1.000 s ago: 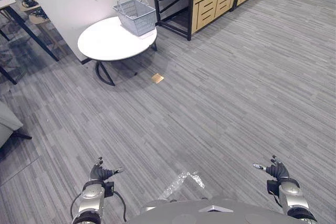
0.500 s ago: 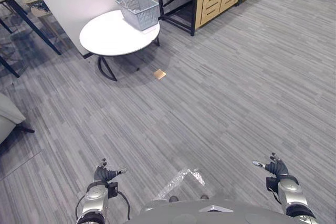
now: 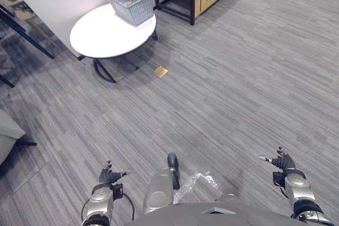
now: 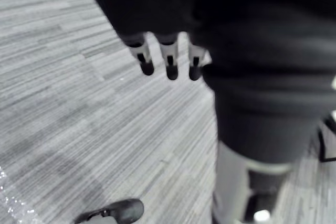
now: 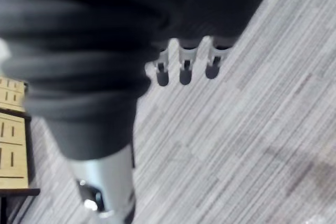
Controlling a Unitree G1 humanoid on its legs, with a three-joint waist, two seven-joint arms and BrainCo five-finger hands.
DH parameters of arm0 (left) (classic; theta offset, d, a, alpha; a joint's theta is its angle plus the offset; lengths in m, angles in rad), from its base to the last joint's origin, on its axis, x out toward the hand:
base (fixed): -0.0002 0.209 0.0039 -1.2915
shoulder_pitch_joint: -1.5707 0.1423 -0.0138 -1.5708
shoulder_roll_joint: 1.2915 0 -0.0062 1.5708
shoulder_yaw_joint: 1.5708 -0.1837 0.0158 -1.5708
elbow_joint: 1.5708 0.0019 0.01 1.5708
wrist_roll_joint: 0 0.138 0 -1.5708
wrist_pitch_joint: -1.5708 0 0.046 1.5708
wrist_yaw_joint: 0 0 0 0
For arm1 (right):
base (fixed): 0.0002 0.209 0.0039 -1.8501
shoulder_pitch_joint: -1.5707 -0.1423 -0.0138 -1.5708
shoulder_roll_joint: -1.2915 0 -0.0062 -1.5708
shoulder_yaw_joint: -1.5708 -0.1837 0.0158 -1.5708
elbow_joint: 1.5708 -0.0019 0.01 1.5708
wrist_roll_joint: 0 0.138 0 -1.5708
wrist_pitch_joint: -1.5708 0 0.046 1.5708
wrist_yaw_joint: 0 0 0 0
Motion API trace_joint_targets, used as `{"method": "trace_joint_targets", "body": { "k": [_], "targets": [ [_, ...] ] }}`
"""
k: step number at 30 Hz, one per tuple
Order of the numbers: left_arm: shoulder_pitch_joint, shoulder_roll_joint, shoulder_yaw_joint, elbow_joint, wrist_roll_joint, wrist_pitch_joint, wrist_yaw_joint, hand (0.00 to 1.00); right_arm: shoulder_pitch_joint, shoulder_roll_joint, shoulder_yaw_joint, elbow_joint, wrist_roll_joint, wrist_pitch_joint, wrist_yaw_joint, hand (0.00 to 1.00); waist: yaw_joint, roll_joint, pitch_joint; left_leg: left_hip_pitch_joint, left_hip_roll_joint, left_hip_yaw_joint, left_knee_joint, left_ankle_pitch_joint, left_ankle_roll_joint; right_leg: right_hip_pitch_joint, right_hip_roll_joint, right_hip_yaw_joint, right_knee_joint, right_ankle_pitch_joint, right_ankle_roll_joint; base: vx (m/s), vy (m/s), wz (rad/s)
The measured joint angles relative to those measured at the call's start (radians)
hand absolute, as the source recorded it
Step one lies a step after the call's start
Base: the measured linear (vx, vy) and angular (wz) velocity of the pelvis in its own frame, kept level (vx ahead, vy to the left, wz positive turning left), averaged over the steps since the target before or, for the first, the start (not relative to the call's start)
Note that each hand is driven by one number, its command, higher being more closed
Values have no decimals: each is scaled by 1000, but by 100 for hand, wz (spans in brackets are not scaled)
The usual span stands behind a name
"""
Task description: Pick vegetable in the basket
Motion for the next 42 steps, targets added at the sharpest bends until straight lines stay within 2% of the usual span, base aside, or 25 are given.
{"method": "trace_joint_targets", "body": {
  "k": [2,3,4,6,7,9,11,13,15,17,19,21,22,23,24,25,28,31,33,34,35,37,40,41,42],
  "targets": [
    [9,11,0,-1,7,0,-4,0,10,30,0,15,-1,0,5,0,-4,-23,0,73,-22,12,-4,-37,31,-48,2,31,208,68,120,492,194,10],
    [19,21,-4,-6,12,0,-6,0,9,50,0,24,-1,0,6,0,-5,-33,1,140,-31,9,-17,-72,38,-86,16,47,355,161,215,539,181,1],
    [22,33,-18,-10,18,0,-10,0,9,65,3,27,-1,0,7,0,-7,-36,1,193,-35,-3,-36,-94,40,-113,34,45,468,244,218,639,183,11],
    [22,45,-39,-17,20,1,-16,0,8,80,9,39,-2,0,8,0,-16,-36,1,302,-40,-22,-84,-126,43,-197,42,-15,698,249,210,499,67,24],
    [19,44,-62,-31,20,0,-16,0,7,81,16,38,-2,0,9,0,-37,-20,1,390,-38,-58,-136,-137,41,-275,32,-110,794,205,177,483,9,41],
    [-1,49,-90,-30,20,0,-17,0,15,82,19,37,-2,0,9,0,-66,1,14,479,-18,-107,-188,-141,35,-342,42,-189,735,127,86,493,-62,74],
    [-28,50,-89,-30,19,0,-16,0,28,82,18,36,-1,0,9,0,-88,4,17,520,10,-144,-207,-147,25,-404,65,-207,524,95,44,472,-183,88],
    [-55,52,-87,-29,19,-1,-16,0,41,84,5,30,2,0,9,0,-108,4,17,539,52,-189,-218,-172,-11,-442,78,-200,209,137,36,481,-268,91],
    [-70,62,-75,-21,19,-2,-16,0,48,92,-6,30,14,0,6,0,-111,-28,17,595,83,-222,-248,-230,-70,-454,40,-188,-158,331,65,580,-396,59],
    [-79,48,-73,29,23,0,-18,0,42,94,-37,25,19,0,5,0,-110,-13,28,641,121,-238,-245,-256,-92,-464,71,-214,-57,425,73,577,-412,21],
    [-77,37,-71,45,48,0,-23,0,30,93,-50,-11,18,1,5,0,-103,15,39,637,143,-249,-190,-214,-93,-485,96,-220,53,331,29,530,-350,5],
    [-62,25,-45,41,50,-2,-24,0,43,94,-38,-95,6,5,6,0,-99,51,30,594,173,-300,-25,-177,-134,-445,114,-255,97,254,-3,436,-240,18],
    [-51,20,-27,35,49,-4,-23,0,54,95,-21,-149,-14,13,4,0,-96,56,32,549,175,-318,108,-131,-177,-408,119,-263,97,229,-10,442,-241,15],
    [-25,4,-14,17,47,-4,-22,0,61,92,8,-226,-45,16,1,0,-91,63,35,474,180,-321,303,-7,-231,-340,127,-265,64,208,-24,430,-203,7],
    [-12,-7,-15,7,47,-4,-22,0,62,90,22,-263,-53,16,-2,0,-88,63,40,437,190,-318,401,53,-246,-295,134,-267,31,202,-32,534,-151,-1],
    [42,-38,-22,-22,43,-5,-21,0,43,84,51,-342,-121,13,-37,0,-68,81,47,310,242,-252,679,12,-209,-164,152,-280,-58,199,-60,451,-68,-1],
    [75,-51,-30,-55,34,-6,-16,0,-19,79,84,-354,-163,12,-74,0,-24,66,50,181,256,-131,743,-81,-130,-36,140,-280,-149,182,-69,437,-50,1],
    [115,-57,-28,-87,5,-6,-15,0,-130,50,128,-356,-200,11,-89,0,21,45,50,80,183,-7,438,-148,-127,53,92,-285,-201,170,-35,430,76,-2],
    [132,-78,-27,-87,-1,-9,-14,0,-199,23,127,-364,-224,13,-99,0,30,48,46,67,105,98,48,-38,-81,110,56,-318,-222,129,14,590,198,38],
    [138,-83,-27,-85,-1,-9,-14,0,-216,14,129,-364,-234,13,-108,0,35,46,47,70,89,121,-18,58,-16,127,46,-329,-226,114,26,435,173,58],
    [132,-87,-17,-84,-1,-8,-13,0,-256,10,131,-360,-239,16,-116,0,56,13,43,120,19,145,-86,83,62,152,7,-340,-232,105,33,521,202,70],
    [126,-105,-19,-87,-1,-11,-14,0,-355,-15,134,-334,-239,18,-138,0,54,11,43,95,7,121,-54,57,83,160,13,-335,-244,176,23,553,251,68],
    [146,-114,12,-46,-1,-7,-12,0,-468,-31,189,-329,-279,21,-153,0,102,1,41,182,-12,118,-75,11,105,165,7,-283,-108,242,50,412,188,31],
    [168,-116,13,-42,0,-5,-12,0,-497,-27,213,-334,-306,20,-154,0,112,-2,39,256,-37,95,-136,-13,94,125,0,-272,56,244,64,321,111,40],
    [178,-112,13,-35,0,-4,-10,0,-516,-16,236,-334,-325,20,-159,0,115,-14,41,300,-59,78,-173,-19,89,66,-18,-257,230,266,127,365,75,55]
  ]
}}
